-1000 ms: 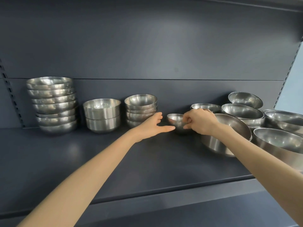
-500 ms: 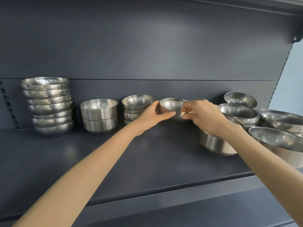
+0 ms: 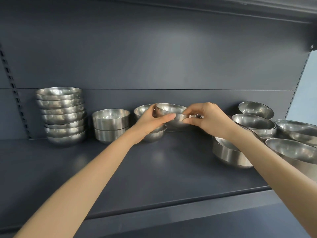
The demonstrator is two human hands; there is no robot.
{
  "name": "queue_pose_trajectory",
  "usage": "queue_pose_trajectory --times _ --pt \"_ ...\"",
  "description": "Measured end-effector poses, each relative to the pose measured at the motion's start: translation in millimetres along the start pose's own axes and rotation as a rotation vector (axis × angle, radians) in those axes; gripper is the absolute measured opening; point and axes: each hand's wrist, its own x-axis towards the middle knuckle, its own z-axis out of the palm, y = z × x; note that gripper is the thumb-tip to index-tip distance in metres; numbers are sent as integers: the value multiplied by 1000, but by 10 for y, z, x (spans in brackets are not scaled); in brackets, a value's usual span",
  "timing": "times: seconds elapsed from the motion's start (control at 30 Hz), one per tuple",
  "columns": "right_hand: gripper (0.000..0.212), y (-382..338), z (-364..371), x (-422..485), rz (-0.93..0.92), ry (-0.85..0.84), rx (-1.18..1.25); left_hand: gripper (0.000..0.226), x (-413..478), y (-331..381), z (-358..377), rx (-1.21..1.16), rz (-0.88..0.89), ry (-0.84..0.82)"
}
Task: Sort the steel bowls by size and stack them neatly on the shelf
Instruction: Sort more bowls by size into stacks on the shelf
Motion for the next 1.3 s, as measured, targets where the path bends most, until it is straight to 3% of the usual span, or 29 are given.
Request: queue_pose_trajectory --times 0.07,0.17,0.3,0.47,0.57,0.7,0.87,0.93,1.03,1.17,1.3 --pt "21 -5 53 28 1 47 53 58 -27 -11 -57 -37 -14 23" --pt "55 -14 141 69 67 85 181 40 -95 -9 -100 -121 3 60" --pt "83 -76 241 92 181 43 450 85 -172 16 -154 -170 41 127" --pt "108 -123 295 179 211 12 621 60 -184 110 -263 -165 62 135" --pt "121 -145 350 285 207 -2 672 77 -140 155 -325 -140 88 172" --pt "113 -175 422 424 190 8 740 89 -105 197 -380 -112 109 220" --pt "61 -195 487 548 160 20 812 78 -63 211 -471 -57 118 236" --pt "68 -168 511 615 161 24 825 85 -31 220 -528 -2 110 248" --pt "79 -135 521 724 157 28 799 121 21 251 -618 138 63 236" --pt "87 -62 566 844 168 21 752 102 117 274 -757 280 40 166" --pt "89 61 699 879 206 25 733 107 215 240 -792 489 -16 141"
